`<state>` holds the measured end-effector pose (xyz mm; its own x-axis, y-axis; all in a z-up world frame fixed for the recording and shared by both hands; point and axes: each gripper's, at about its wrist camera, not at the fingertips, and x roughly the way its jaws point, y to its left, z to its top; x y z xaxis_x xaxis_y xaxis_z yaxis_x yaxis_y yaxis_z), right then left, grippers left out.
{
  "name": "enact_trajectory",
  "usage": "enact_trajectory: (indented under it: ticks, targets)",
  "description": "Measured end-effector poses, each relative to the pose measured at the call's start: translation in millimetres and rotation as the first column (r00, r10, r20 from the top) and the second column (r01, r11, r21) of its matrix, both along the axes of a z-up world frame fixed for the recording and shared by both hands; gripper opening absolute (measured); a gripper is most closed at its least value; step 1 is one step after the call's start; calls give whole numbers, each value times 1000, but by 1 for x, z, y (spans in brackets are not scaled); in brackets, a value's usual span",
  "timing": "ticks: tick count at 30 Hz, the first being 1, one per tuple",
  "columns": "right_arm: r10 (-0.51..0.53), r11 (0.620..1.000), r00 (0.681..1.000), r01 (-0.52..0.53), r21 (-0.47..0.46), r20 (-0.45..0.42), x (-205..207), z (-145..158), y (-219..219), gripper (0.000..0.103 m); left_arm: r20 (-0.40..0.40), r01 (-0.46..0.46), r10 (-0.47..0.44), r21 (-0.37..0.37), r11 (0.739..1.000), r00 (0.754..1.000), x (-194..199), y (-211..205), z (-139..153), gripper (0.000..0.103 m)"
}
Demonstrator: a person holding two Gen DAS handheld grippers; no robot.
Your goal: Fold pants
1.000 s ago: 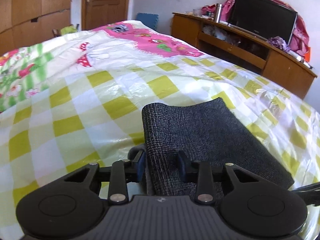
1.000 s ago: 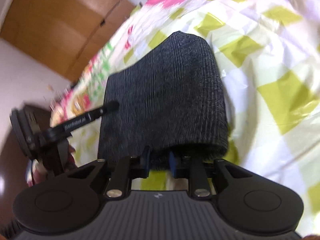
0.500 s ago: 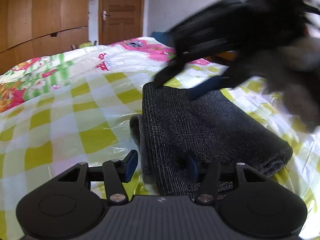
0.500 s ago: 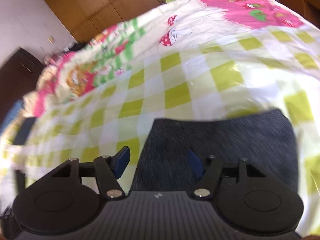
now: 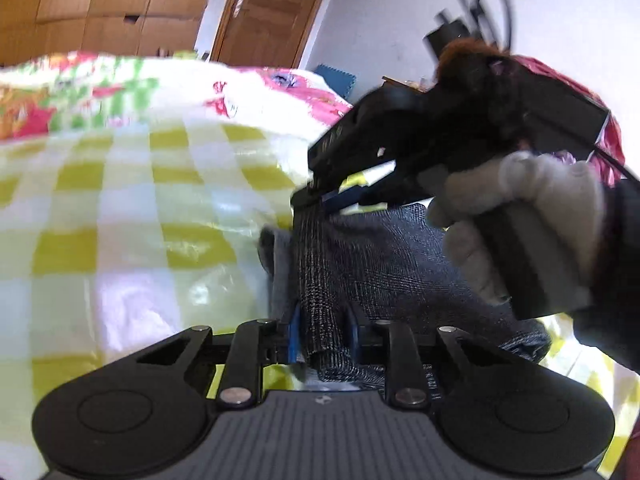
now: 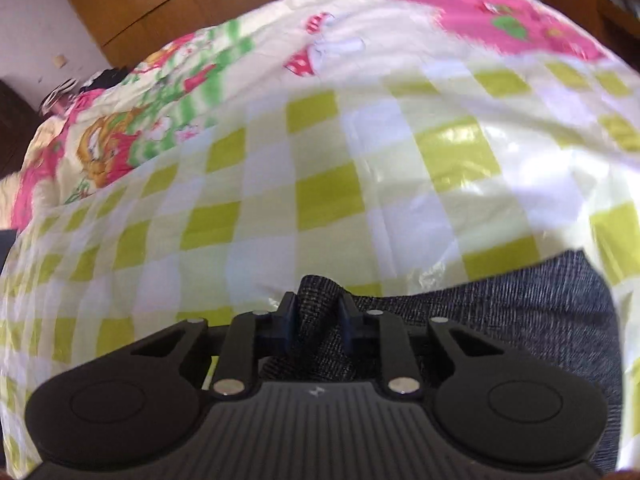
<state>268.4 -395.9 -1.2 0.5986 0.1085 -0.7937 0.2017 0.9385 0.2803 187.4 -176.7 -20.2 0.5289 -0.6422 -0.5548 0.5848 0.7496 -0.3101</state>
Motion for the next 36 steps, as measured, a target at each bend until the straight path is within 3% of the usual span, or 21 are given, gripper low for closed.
enact_trajectory:
  ticks: [3,6,8,12,15,18,21,22,27,31,33,36]
  targets:
    - [-2,1000,1000,2,-16,6,9,-6,4,22,-87,22,-24,-25,999,996,18,7,-17,38]
    - [14,999,1000,-14,-30,-3,11,-12,5,25,-251,-22,-22,-168,985,968,38,30,-35,44]
    - [37,999,999,-37,-21,16,6,-4,6,33,-279,-40,-14,-186,982,960,40,38,-37,47]
    - [54,998,989,-55,0,136,-29,28,2,33,-153,-17,5,-75,997,988,25,34,-15,47]
    - [63,998,986,-65,9,157,-65,35,-6,39,-69,-14,13,-24,1000,998,22,24,2,46]
    - [58,997,985,-49,-58,161,-100,27,-16,39,-45,0,2,45,999,999,32,8,6,46]
    - [-11,999,996,13,-29,83,-119,-6,-37,41,-37,15,-10,152,988,999,30,-6,-7,47]
    - [-22,1000,996,22,-7,82,-123,-14,-44,36,-41,16,-9,171,985,999,27,-9,-10,47]
    - [-97,993,976,82,84,197,-154,9,-57,42,67,-39,28,175,984,997,10,-4,30,46]
    - [-88,994,967,70,82,239,-176,9,-53,43,152,-12,-12,156,988,988,0,-18,49,46]
    - [-82,997,978,78,24,192,-179,-5,-50,44,140,30,-61,213,977,988,-3,-35,39,46]
    - [-69,998,983,69,8,167,-177,-23,-49,44,30,59,-71,303,951,997,5,-50,4,49]
